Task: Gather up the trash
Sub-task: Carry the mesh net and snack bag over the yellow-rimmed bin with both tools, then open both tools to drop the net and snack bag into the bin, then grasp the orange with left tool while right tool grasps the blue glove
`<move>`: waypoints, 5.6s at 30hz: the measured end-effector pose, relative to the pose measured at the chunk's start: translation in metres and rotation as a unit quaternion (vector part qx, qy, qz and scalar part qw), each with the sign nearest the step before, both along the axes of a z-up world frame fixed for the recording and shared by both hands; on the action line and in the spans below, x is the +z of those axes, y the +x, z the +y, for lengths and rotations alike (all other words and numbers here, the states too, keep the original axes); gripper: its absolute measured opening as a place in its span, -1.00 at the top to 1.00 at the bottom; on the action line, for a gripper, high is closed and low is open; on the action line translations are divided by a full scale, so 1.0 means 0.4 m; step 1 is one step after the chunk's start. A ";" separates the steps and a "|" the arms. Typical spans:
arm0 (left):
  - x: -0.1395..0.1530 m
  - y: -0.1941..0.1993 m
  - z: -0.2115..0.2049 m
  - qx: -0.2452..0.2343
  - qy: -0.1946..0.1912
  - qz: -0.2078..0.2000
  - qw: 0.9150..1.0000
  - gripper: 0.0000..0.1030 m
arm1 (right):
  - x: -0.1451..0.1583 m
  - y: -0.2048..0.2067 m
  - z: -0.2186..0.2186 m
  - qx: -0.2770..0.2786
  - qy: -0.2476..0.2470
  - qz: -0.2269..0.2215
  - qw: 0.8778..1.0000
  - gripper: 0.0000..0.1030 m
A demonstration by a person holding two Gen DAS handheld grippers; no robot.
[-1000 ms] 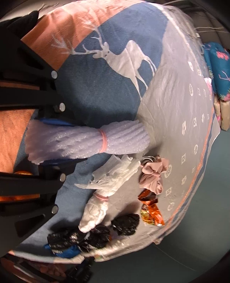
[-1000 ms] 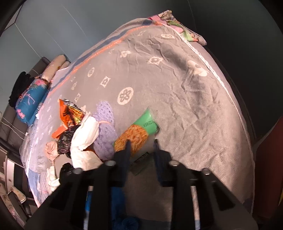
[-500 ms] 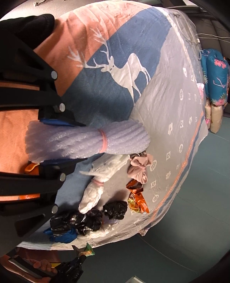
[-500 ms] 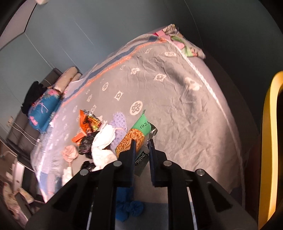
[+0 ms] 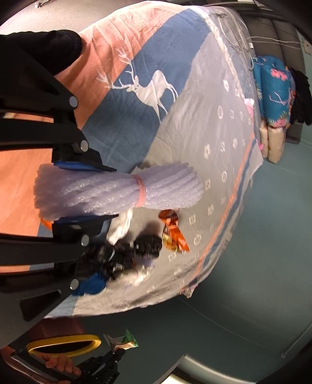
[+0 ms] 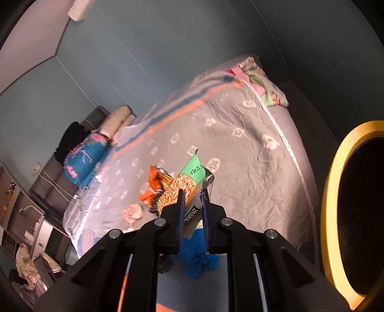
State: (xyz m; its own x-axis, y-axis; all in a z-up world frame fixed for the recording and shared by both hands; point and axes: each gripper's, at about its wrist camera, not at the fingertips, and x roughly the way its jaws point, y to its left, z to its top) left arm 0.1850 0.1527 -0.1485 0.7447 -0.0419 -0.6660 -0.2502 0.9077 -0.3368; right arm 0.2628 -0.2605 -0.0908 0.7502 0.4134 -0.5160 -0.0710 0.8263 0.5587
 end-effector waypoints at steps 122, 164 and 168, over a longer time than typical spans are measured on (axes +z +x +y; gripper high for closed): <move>0.078 -0.025 -0.235 -0.103 0.087 -0.030 0.990 -0.84 | 0.132 -0.215 0.039 0.008 -0.187 -0.063 0.980 -0.53; -0.158 0.034 -0.112 -0.079 0.084 0.044 0.992 -0.70 | -0.252 0.052 0.344 0.097 -0.270 0.086 0.954 -0.52; -0.174 0.046 -0.109 -0.088 0.070 0.055 0.992 -0.55 | -0.268 0.064 0.352 0.097 -0.265 0.091 0.955 -0.50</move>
State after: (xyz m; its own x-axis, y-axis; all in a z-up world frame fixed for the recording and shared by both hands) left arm 0.2035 0.1090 -0.2180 0.6567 -0.0664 -0.7512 -0.1112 0.9767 -0.1835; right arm 0.2884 -0.1199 -0.1981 0.5638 0.1802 -0.8060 -0.1920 0.9778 0.0843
